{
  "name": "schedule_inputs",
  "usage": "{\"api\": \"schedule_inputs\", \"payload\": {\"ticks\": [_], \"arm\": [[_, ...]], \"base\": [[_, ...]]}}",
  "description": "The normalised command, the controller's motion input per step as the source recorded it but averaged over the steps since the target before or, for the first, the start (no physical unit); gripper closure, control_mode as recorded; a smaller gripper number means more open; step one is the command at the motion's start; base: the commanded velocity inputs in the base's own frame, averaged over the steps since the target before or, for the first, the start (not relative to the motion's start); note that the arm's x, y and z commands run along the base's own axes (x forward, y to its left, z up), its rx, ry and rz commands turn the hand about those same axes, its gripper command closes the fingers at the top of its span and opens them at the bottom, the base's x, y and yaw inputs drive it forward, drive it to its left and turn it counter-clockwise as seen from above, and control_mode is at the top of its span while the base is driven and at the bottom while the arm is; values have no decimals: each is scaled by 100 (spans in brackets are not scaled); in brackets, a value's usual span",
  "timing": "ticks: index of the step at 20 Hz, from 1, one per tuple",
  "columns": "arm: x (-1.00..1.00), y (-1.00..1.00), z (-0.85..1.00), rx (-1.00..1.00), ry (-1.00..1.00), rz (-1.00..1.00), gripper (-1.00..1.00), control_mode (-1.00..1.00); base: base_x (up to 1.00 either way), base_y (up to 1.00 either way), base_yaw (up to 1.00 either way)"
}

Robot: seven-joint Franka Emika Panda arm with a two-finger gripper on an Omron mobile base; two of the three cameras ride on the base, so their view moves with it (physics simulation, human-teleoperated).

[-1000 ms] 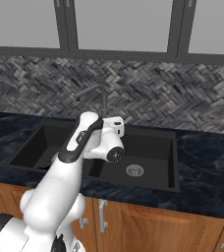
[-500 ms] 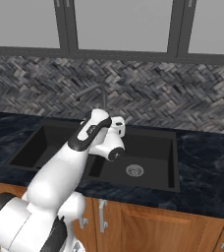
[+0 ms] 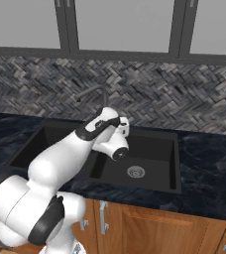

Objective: Pick the pan and sponge and place them into the sink. Then turn on the water.

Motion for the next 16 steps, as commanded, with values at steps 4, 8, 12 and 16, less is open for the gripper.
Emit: {"api": "schedule_inputs", "payload": {"ticks": [4, 8, 12, 16], "arm": [[26, -5, -7, 2, 0, 0, -100, -100], [28, -4, -7, 2, 0, 0, -100, -100], [22, 0, -9, 2, 0, 2, -100, -100], [18, 0, -12, 2, 0, 4, -100, -100]], "base": [[0, 0, 0], [0, 0, 0], [0, 0, 0], [0, 0, 0]]}}
